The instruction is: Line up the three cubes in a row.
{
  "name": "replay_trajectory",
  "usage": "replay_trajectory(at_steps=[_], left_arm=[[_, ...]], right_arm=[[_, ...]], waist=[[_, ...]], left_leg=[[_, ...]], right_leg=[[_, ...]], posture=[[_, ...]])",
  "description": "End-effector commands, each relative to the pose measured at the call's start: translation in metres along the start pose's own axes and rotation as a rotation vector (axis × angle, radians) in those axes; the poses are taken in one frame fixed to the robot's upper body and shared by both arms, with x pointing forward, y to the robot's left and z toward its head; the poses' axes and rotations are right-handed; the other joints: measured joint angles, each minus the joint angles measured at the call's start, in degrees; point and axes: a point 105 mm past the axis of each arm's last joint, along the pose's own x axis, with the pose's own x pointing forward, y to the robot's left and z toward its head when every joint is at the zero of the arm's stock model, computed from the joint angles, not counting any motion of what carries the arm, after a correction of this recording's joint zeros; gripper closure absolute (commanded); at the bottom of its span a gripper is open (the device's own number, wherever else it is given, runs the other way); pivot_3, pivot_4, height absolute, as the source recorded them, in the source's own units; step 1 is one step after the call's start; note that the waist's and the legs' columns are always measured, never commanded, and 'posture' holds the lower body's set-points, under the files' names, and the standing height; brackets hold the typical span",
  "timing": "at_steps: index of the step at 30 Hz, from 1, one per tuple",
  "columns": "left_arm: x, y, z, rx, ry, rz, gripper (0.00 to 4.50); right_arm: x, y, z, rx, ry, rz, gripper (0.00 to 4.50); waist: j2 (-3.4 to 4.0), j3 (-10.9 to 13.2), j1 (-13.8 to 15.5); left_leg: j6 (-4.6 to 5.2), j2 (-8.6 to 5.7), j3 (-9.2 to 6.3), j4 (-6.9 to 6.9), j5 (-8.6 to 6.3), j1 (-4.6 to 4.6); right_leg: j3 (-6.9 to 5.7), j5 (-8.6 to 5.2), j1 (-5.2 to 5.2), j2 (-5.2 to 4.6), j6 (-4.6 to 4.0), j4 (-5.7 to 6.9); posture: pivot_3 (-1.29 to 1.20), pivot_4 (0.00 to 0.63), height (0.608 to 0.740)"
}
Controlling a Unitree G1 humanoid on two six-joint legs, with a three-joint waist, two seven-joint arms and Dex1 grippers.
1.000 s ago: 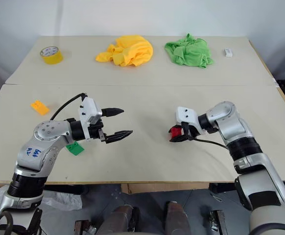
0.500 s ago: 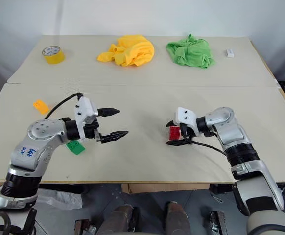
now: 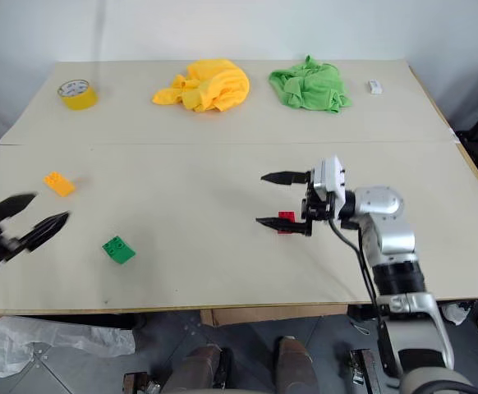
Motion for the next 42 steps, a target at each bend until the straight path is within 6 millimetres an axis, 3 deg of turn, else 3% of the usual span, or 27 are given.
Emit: replay_trajectory(at_steps=[1,6,10,11,15,19,24,28,32,36,39,42], left_arm=[[-0.049,0.015,-0.026,-0.050,0.045,0.127,0.00],[-0.082,0.014,-0.056,-0.080,0.190,0.143,0.00],[-0.076,0.007,-0.053,-0.046,0.200,0.075,0.00],[-0.069,0.002,-0.049,-0.026,0.192,0.035,0.00],[-0.027,-0.049,-0.038,0.069,0.233,-0.313,0.00],[-0.003,-0.080,-0.029,0.086,0.249,-0.472,0.00],[0.026,-0.087,-0.031,0.120,0.256,-0.491,0.00],[0.052,-0.087,-0.049,0.127,0.265,-0.460,0.00],[0.062,-0.096,-0.049,0.072,0.219,-0.496,0.82],[0.068,-0.094,-0.035,0.102,0.169,-0.503,2.00],[0.082,-0.110,-0.005,0.166,0.100,-0.627,2.90],[0.098,-0.143,0.024,0.251,0.078,-0.812,3.02]], right_arm=[[0.001,0.011,0.021,-0.089,-0.065,0.013,0.03],[0.004,0.039,0.021,-0.113,-0.049,0.116,0.03],[0.002,0.049,0.016,-0.111,-0.039,0.164,0.03],[0.000,0.051,0.014,-0.117,-0.041,0.181,0.03],[-0.021,0.045,0.013,-0.108,-0.037,0.194,0.03],[-0.033,0.040,0.008,-0.100,0.016,0.166,0.03],[-0.039,0.036,0.004,-0.107,0.053,0.134,0.03],[-0.036,0.034,0.007,-0.118,0.049,0.110,0.03],[-0.038,0.035,0.009,-0.134,0.058,0.075,0.00],[-0.046,0.036,0.008,-0.135,0.082,0.037,0.00],[-0.055,0.038,0.007,-0.126,0.109,-0.002,0.00],[-0.069,0.038,0.005,-0.115,0.140,-0.059,0.00]], waist=[[0.00,0.0,0.2],[-0.10,0.0,1.7],[-0.12,-0.1,2.1],[-0.12,-0.1,2.1],[-0.11,0.0,2.2],[-0.09,0.0,1.4],[0.02,0.0,0.6],[0.06,0.0,0.8],[0.04,0.0,1.3],[0.04,0.0,1.6],[0.03,0.0,2.1],[0.03,0.0,2.8]], left_leg=[[0.02,-0.02,-0.01,0.02,-0.01,0.00],[0.08,-0.02,-0.07,0.08,-0.10,0.02],[0.07,-0.01,-0.06,0.07,-0.14,0.10],[0.06,-0.01,-0.07,0.07,-0.15,0.12],[0.08,-0.01,-0.06,0.05,-0.16,0.12],[0.06,0.01,-0.06,0.03,-0.18,0.13],[0.00,0.08,0.01,-0.09,-0.15,0.17],[-0.01,0.07,0.02,-0.07,-0.14,0.17],[-0.01,0.05,0.02,0.01,-0.14,0.15],[-0.01,0.04,-0.02,0.05,-0.14,0.15],[0.01,0.02,-0.03,0.12,-0.13,0.14],[0.01,0.02,-0.02,0.15,-0.13,0.14]], right_leg=[[0.00,0.00,0.01,-0.02,0.00,0.00],[0.02,-0.01,0.08,-0.07,-0.03,-0.19],[0.05,-0.02,0.16,-0.11,-0.05,-0.20],[0.05,-0.02,0.17,-0.11,-0.05,-0.20],[0.06,-0.01,0.18,-0.11,-0.09,-0.20],[0.06,0.00,0.17,-0.09,-0.11,-0.20],[0.04,-0.03,0.09,-0.01,-0.17,-0.13],[0.03,-0.04,0.07,0.00,-0.18,-0.08],[0.01,-0.04,0.06,0.02,-0.17,0.02],[0.01,-0.03,0.10,-0.01,-0.17,-0.06],[0.00,-0.03,0.13,-0.02,-0.17,-0.08],[0.01,-0.03,0.13,-0.02,-0.16,-0.08]], posture=[[0.00,0.150,0.740],[0.00,0.150,0.740],[0.00,0.150,0.740],[0.00,0.150,0.740],[0.00,0.150,0.740],[0.00,0.150,0.740],[0.00,0.150,0.740],[0.00,0.150,0.740],[0.00,0.150,0.740],[0.00,0.150,0.740],[0.00,0.150,0.740],[0.00,0.150,0.740]])
